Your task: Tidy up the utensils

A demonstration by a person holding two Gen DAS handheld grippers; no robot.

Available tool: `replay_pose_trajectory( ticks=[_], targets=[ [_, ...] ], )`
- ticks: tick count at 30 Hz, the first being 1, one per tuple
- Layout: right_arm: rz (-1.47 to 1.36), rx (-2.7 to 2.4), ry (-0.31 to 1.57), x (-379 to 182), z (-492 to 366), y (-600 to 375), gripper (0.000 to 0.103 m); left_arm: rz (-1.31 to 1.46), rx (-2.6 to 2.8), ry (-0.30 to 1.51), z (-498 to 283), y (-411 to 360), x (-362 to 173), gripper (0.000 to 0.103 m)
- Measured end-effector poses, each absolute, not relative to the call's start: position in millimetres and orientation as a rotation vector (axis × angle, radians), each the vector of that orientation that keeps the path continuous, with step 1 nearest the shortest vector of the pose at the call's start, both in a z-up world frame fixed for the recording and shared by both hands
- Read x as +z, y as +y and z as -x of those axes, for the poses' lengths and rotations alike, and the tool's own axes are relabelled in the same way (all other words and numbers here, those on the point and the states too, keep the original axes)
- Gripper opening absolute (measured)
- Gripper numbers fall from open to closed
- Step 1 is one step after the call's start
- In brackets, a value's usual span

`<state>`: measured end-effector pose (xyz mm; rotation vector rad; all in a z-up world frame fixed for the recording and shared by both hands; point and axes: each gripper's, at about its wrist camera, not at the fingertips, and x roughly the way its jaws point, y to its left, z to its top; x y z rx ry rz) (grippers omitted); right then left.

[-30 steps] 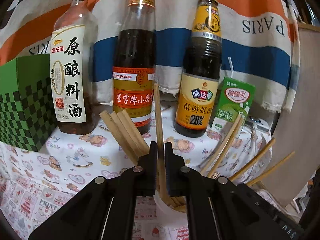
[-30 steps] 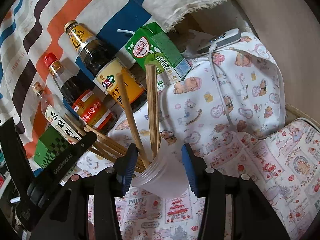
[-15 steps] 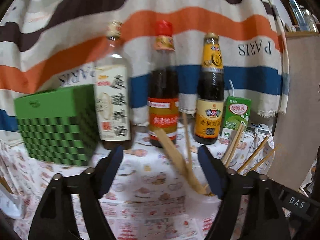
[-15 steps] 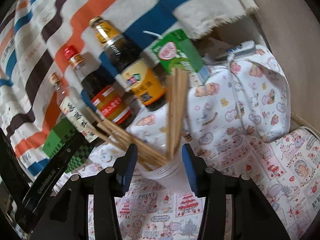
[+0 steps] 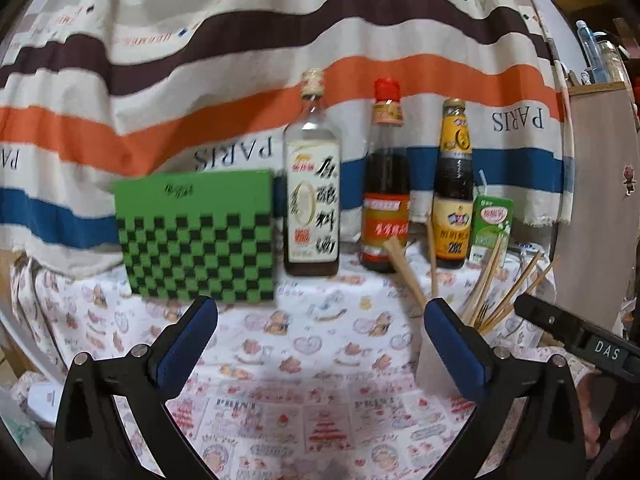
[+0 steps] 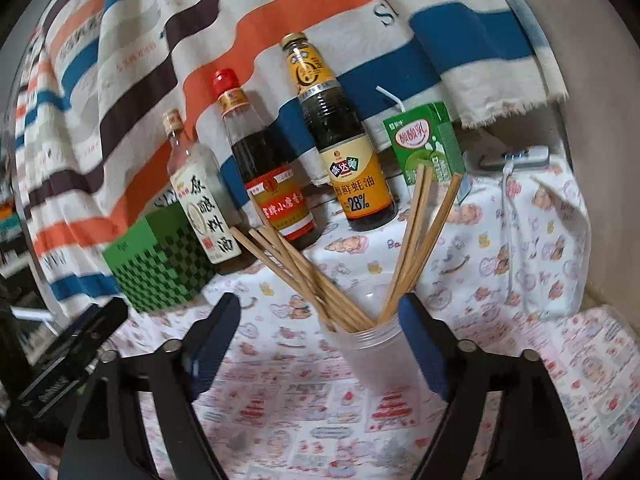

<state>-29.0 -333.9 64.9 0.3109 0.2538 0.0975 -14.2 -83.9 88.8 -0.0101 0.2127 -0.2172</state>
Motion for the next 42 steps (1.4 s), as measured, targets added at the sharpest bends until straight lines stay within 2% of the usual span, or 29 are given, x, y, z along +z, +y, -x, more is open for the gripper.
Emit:
replay_pose_trajectory(
  ticks=[5,8,16,42],
  targets=[
    [-0.224,0.089,0.251,57.9,25.3,-323.8,0.093,0.021,-0.186,0.231,8.7,-69.9,69.8,0.102],
    [-0.172,0.073,0.262,50.7,20.5,-316.1,0.102,0.013,-0.159,0.226,6.6,-64.9,56.2,0.102],
    [-0.103,0.019,0.274,35.5,14.6,-306.3,0.103,0.030,-0.117,0.286,-8.2,-53.0,33.4,0.102],
    [0.031,-0.034,0.279,22.5,13.2,-284.6,0.103,0.008,-0.077,0.314,-14.3,-59.2,22.5,0.102]
  ],
)
